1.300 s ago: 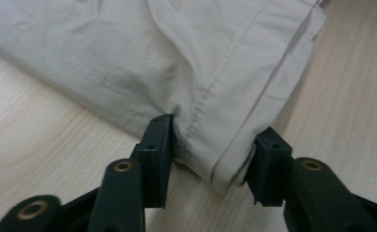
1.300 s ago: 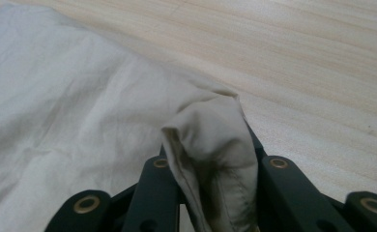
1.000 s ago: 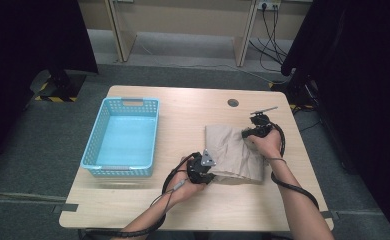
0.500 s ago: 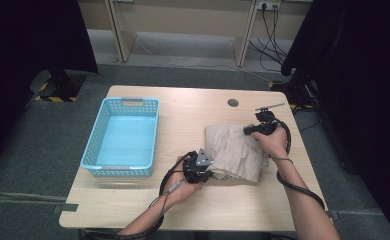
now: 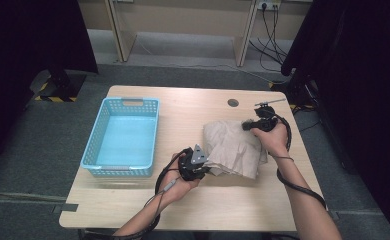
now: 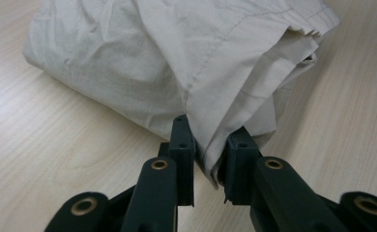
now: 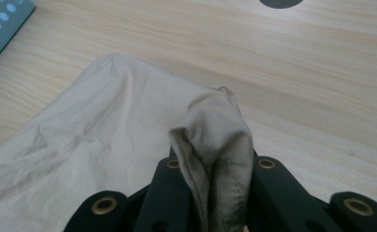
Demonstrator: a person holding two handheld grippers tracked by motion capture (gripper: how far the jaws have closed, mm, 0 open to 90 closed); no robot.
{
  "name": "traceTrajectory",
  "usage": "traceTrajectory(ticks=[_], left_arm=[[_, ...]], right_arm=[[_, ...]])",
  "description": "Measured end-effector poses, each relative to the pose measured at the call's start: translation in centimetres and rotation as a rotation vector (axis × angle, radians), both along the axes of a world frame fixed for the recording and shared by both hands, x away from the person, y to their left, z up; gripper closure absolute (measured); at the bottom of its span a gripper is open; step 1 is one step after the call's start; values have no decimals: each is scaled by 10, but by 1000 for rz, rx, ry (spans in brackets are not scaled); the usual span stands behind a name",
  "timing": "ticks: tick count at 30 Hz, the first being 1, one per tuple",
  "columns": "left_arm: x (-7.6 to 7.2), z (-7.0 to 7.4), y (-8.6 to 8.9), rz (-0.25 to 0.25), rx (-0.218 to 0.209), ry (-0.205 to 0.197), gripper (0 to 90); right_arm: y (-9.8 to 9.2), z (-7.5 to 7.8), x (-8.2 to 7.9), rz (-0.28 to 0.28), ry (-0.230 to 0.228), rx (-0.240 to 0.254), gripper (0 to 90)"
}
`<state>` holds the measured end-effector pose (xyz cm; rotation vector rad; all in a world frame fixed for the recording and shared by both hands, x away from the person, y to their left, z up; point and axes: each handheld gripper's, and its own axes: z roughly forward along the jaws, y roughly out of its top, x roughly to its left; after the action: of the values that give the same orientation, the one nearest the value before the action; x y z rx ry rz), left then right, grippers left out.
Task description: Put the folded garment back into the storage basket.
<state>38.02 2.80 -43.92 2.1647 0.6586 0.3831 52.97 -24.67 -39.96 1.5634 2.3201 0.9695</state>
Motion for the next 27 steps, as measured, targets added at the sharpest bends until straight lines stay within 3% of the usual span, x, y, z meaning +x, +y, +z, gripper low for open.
traceTrajectory(ticks=[9, 27], left_arm=[[-1, 10, 9, 15, -6, -20, 781], [-2, 20, 30, 42, -13, -52, 782]], right_arm=[[10, 13, 0, 16, -27, 2, 843], [26, 23, 3, 40, -46, 4, 843]])
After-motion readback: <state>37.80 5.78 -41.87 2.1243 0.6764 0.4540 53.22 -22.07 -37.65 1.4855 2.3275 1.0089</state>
